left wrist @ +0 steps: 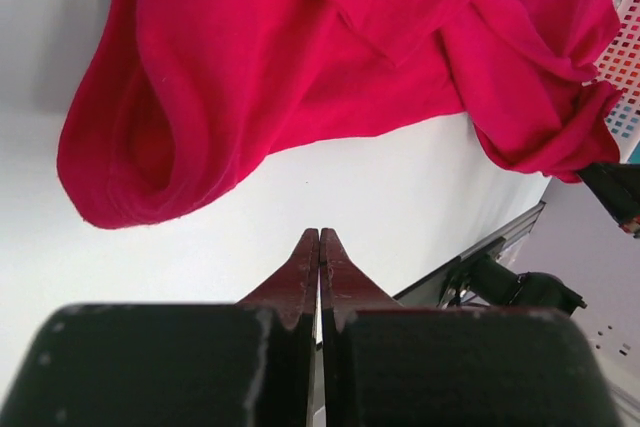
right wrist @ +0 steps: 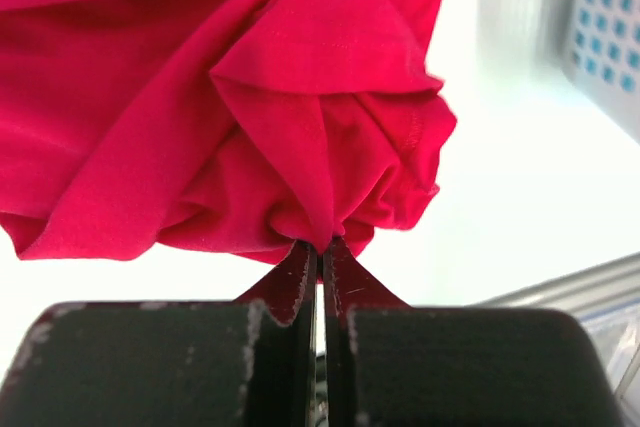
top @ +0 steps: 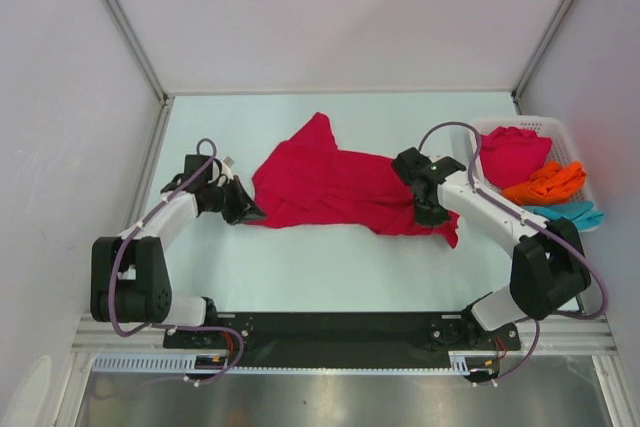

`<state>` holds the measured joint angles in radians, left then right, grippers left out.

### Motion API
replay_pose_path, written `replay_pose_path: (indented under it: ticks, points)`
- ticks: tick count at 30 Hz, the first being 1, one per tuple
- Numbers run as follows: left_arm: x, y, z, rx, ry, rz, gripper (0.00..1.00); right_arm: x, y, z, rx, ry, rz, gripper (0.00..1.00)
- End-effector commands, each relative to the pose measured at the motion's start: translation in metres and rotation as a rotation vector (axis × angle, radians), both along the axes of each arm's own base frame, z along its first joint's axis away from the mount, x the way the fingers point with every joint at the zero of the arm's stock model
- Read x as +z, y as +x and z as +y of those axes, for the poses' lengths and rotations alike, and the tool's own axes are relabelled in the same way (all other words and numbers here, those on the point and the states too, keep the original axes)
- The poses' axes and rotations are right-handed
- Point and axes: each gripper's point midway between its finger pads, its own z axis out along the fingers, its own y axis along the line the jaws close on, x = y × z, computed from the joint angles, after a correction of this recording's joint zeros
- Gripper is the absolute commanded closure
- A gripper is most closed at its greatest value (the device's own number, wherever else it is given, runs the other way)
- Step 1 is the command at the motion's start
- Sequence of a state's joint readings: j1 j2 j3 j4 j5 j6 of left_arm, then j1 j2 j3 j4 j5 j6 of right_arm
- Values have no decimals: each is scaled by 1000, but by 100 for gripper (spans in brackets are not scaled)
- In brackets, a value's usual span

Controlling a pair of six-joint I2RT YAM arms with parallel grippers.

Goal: Fold and stack the t-shirts

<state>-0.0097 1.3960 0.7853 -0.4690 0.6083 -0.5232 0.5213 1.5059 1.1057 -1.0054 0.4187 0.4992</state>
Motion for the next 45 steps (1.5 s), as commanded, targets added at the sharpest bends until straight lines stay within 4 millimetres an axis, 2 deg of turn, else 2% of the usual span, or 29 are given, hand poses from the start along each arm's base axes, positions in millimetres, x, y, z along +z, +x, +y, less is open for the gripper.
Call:
replay_pose_path:
  ticks: [1, 3, 4, 6, 7, 10, 11, 14, 15, 20, 26, 29, 30, 32, 33, 34, 38, 45]
  points:
    - [9, 1, -1, -6, -17, -51, 100, 16, -22, -12, -55, -24, 14, 100]
    - [8, 1, 0, -6, -8, -51, 96, 17, -22, -9, -56, -10, 12, 100]
    - [8, 1, 2, -1, 7, -53, 84, 18, -21, -8, -58, -6, 9, 100]
    - [7, 1, 9, 8, 49, -51, 54, 17, -21, -7, -57, -5, 16, 100]
    - [6, 5, 16, 28, 97, -60, 28, 18, -20, -5, -54, -4, 13, 100]
    - [9, 15, 32, 67, 192, -79, 4, 19, -21, -3, -49, -1, 14, 100]
    - [8, 17, 37, 75, 224, -73, 0, 19, -22, -4, -51, 0, 18, 100]
    - [9, 28, 47, 99, 285, -81, 0, 22, -25, -3, -49, 9, 10, 100]
    - [8, 33, 56, 130, 289, -75, 0, 24, -25, -2, -47, 13, 7, 100]
    - [-13, 42, 54, 129, 274, -30, 1, 31, -31, -7, -52, 10, 3, 100]
    - [-16, 43, 52, 134, 256, -28, 3, 41, -32, -9, -57, 15, -17, 100]
    - [-21, 38, 47, 125, 228, -16, 12, 42, -31, -7, -52, 25, -20, 100]
    - [-22, 38, 45, 128, 215, -12, 23, 42, -31, -6, -51, 29, -19, 100]
    - [-26, 36, 40, 121, 191, -5, 39, 41, -31, -5, -51, 33, -20, 100]
    - [-26, 37, 37, 119, 175, -5, 54, 41, -31, -6, -48, 30, -19, 100]
    - [-27, 36, 36, 117, 163, -2, 59, 41, -31, -6, -48, 29, -20, 100]
    - [-25, 32, 27, 96, 116, 2, 63, 43, -32, -7, -47, 32, -27, 100]
    - [-19, 28, 19, 72, 79, -6, 58, 38, -33, -4, -48, 52, -18, 100]
